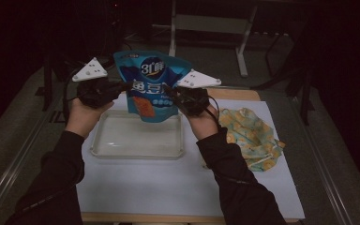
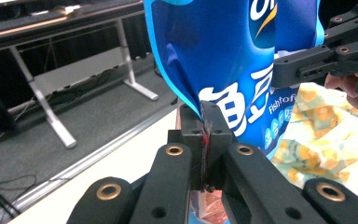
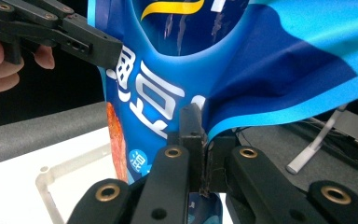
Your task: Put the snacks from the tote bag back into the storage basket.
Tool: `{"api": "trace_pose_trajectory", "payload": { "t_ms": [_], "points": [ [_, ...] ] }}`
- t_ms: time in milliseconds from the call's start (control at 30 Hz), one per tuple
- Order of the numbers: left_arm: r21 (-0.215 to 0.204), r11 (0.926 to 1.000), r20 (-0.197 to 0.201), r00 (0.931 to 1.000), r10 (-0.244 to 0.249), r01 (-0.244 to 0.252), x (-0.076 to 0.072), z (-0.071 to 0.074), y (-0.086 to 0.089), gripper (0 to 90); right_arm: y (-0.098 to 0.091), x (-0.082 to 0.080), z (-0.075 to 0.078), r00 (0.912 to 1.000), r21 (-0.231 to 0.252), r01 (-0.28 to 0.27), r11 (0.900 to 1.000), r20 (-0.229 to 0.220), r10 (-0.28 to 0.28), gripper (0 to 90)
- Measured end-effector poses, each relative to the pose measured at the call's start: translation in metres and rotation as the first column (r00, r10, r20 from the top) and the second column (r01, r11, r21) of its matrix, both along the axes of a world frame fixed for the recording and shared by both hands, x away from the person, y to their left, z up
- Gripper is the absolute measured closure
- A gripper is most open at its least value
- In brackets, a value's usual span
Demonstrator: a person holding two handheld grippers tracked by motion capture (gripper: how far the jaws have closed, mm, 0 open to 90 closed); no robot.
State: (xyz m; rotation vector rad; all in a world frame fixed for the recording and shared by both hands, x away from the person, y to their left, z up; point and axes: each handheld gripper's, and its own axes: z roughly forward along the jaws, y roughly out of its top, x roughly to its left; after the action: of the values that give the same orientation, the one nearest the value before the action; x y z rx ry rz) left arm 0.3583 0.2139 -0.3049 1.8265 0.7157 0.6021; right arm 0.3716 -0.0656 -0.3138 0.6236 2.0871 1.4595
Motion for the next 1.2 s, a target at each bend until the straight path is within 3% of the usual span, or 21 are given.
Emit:
{"api": "trace_pose_trajectory", "payload": {
  "t_ms": [267, 333, 767, 1200],
  "points": [
    [-0.008, 0.9998, -0.020, 0.9996, 0.020, -0.020, -0.001, -0.014, 0.018, 90.0, 0.021, 0.002, -0.013, 0.9999, -0.008, -0.014, 0.9999, -0.008, 0.014, 88.8],
    [-0.008, 0.9998, -0.020, 0.9996, 0.020, -0.020, -0.001, -0.014, 0.018, 90.0, 0.022, 0.002, -0.015, 0.9998, -0.011, -0.013, 0.9998, -0.011, 0.013, 88.8],
    [-0.016, 0.9994, -0.053, 0.9982, 0.029, -0.030, 0.007, -0.047, 0.027, 90.0, 0.033, 0.009, -0.042, 0.9989, -0.020, -0.003, 0.9998, -0.047, 0.002, 88.8],
    [-0.017, 0.9985, -0.114, 0.9922, 0.049, -0.052, 0.019, -0.094, 0.030, 90.0, 0.041, 0.018, -0.085, 0.9942, -0.051, 0.016, 0.9986, -0.105, -0.021, 88.9]
  ]
}}
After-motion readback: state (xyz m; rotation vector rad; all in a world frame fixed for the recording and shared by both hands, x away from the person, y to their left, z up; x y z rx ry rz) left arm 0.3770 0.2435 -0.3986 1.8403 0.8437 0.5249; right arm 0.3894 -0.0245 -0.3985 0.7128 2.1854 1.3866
